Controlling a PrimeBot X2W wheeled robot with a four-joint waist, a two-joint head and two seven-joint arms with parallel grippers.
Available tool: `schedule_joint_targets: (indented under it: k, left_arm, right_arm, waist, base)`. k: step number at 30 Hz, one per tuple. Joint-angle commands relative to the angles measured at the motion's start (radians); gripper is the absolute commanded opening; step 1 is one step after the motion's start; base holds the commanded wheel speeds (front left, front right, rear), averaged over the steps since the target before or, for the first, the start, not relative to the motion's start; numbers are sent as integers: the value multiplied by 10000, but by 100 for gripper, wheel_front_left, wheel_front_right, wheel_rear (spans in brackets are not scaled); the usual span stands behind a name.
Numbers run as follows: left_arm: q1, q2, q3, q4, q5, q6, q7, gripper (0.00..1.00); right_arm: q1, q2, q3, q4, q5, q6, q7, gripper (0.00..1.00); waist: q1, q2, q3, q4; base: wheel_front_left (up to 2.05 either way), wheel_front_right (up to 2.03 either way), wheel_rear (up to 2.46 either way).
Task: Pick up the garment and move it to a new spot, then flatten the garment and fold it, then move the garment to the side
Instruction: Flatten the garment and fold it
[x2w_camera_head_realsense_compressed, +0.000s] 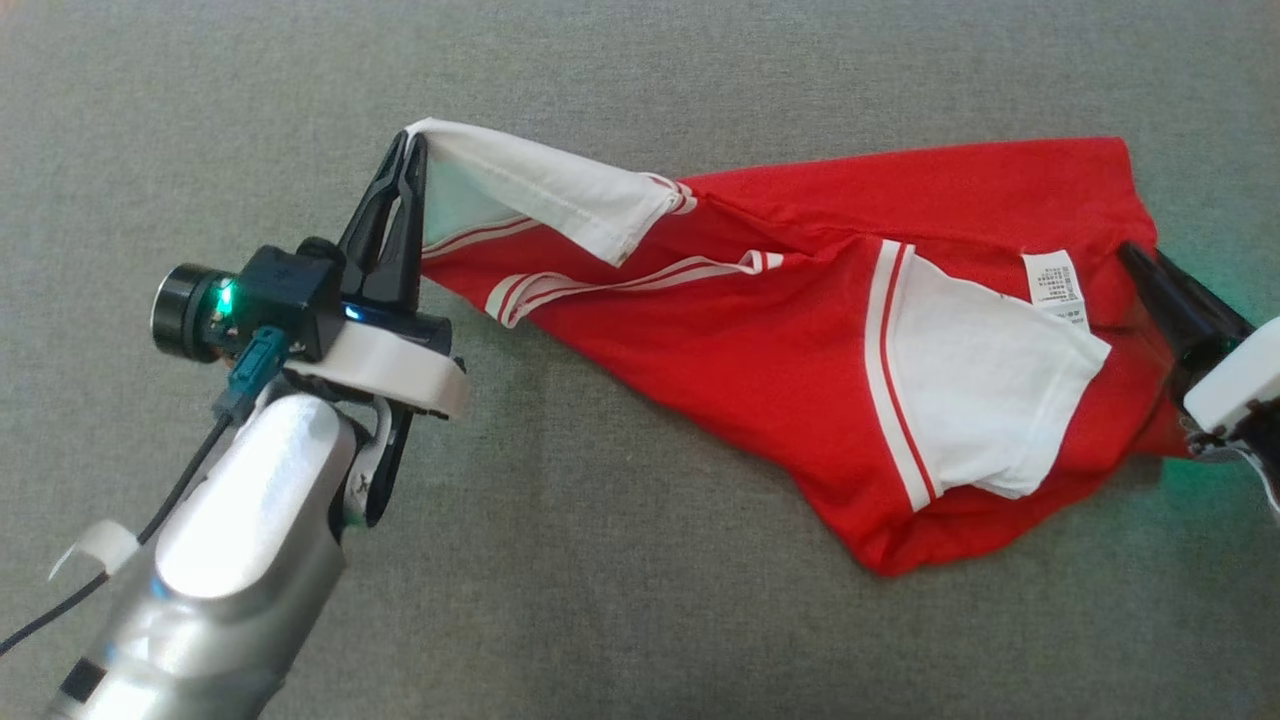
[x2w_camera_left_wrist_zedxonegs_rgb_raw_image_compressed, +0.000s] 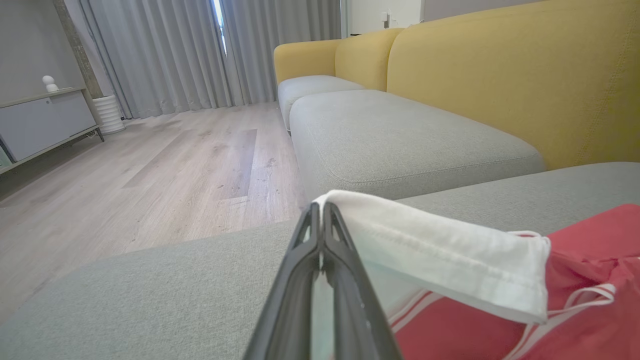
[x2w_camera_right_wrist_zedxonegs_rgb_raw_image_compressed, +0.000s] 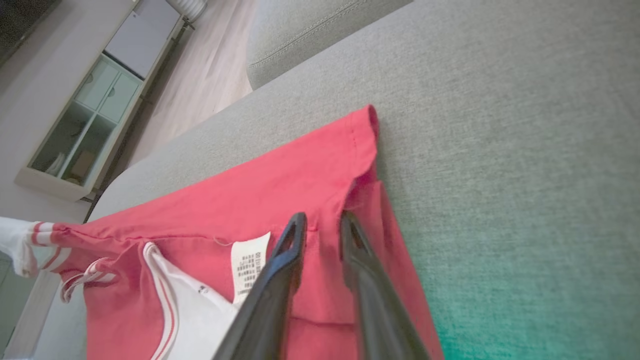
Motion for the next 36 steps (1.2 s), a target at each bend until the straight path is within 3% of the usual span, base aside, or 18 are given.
schedule_joint_targets:
  k: [1, 2, 3, 10, 19, 27, 36]
  left_arm:
    - [-452, 249, 332, -228, 33, 75, -19, 0]
    - [-453, 243, 324, -211, 27, 77, -26, 0]
    - [-452, 241, 319, -192, 20, 79, -34, 0]
    - [-424, 349, 419, -11, -64, 0, -347, 0]
    - [-938, 983, 1098, -295, -656, -757, -638, 0]
    - [-1765, 1718, 1369, -1122, -1204, -1510, 275, 0]
    - [-2378, 2243, 2109, -2782, -2045, -1528, 1129, 0]
  right_arm:
    - [-200, -429, 82, -162, 27, -7, -178, 31]
    - [-212, -439, 116, -120, 24, -7, -217, 11]
    - [-228, -440, 139, -100, 28, -7, -286, 0]
    - [-390, -576, 319, -140, 83, -7, -869, 0]
    - [-553, -1378, -58, -1125, 441, -7, -1803, 0]
    - [-500, -2579, -797, -2556, 478, -7, -1921, 0]
    - [-707, -3574, -2040, -4147, 111, -7, -1769, 0]
  waist:
    - [0, 0, -3, 21]
    - [0, 0, -13, 29]
    - [0, 0, -24, 32]
    - [0, 0, -507, -55]
    - [0, 0, -2066, -399]
    - [0, 0, -3232, -742]
    - [0, 0, -3827, -1146]
  base:
    - [0, 0, 0]
    - [0, 0, 0]
    - [0, 0, 0]
    - [0, 0, 0]
    - [0, 0, 0]
    - [0, 0, 0]
    - [0, 0, 0]
